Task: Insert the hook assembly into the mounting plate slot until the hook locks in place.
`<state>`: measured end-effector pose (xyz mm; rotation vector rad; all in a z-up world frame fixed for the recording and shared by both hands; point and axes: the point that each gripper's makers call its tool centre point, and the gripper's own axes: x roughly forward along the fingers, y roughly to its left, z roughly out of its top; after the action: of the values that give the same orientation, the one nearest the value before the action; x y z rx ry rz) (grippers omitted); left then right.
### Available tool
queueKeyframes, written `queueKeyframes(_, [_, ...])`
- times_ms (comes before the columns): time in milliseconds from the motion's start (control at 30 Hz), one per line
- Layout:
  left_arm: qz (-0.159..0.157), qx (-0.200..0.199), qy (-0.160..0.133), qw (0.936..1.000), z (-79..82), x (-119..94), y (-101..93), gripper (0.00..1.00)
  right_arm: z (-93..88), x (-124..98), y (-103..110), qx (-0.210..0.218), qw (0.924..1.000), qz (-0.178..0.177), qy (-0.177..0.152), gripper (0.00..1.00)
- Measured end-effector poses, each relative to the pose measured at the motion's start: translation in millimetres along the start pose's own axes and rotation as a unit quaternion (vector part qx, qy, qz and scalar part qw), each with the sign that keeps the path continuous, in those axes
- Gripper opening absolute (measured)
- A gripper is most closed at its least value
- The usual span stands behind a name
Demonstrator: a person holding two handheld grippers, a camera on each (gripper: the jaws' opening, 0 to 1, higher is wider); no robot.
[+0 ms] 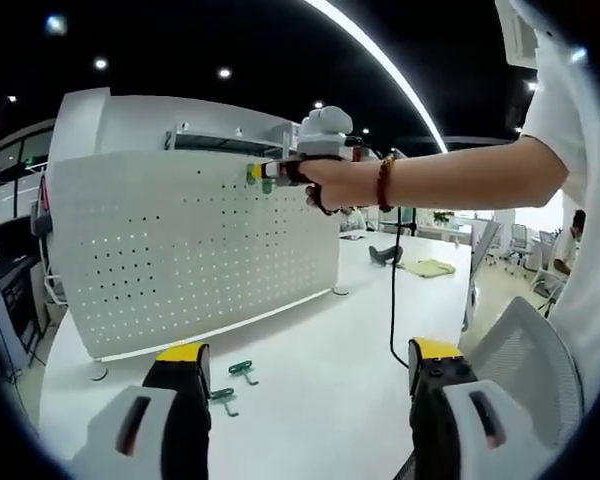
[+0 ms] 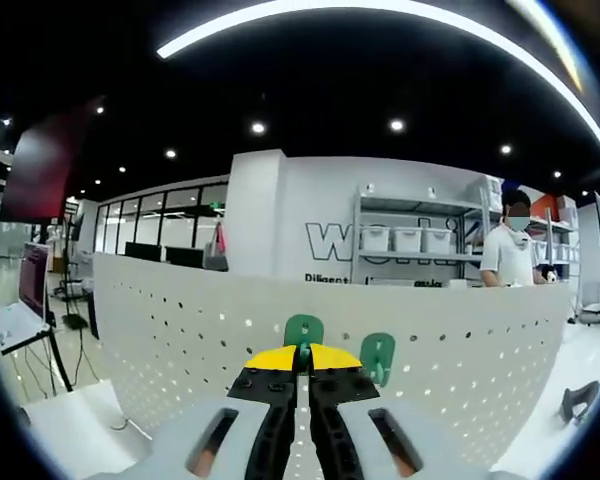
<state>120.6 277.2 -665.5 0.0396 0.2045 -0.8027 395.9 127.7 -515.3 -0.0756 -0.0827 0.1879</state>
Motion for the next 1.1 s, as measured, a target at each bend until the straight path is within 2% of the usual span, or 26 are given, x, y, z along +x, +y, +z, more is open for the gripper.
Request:
queueKeyframes(567, [0.006,-0.013,0.001,0.9999,-3.2,3.3,6.0,0.83,-9.7,13.2,-2.4,0.003,0.9999,-0.007,0.012,0.01])
queueKeyframes(767, [0.009,-0.013,0.002,0.9999,-3.9,2.7,7.8,0.83,-13.6,14.0,-1.5,-0.022,0.9996,-0.01,0.013,0.01])
queueKeyframes(900, [0.009,-0.012,0.008,0.9999,-7.2,1.1,7.9,0.83,-13.7,15.6,-1.7,-0.016,0.9997,-0.012,0.012,0.02])
queueKeyframes(1000, [0.011,-0.013,0.006,0.9998,-6.6,0.2,8.7,0.82,-12.9,17.5,-1.1,-0.022,0.9994,-0.012,0.023,0.02])
queueKeyframes(1100, [0.011,-0.015,0.006,0.9998,-6.6,0.5,8.8,0.82,-10.6,20.3,-0.8,0.001,0.9998,-0.009,0.018,0.03])
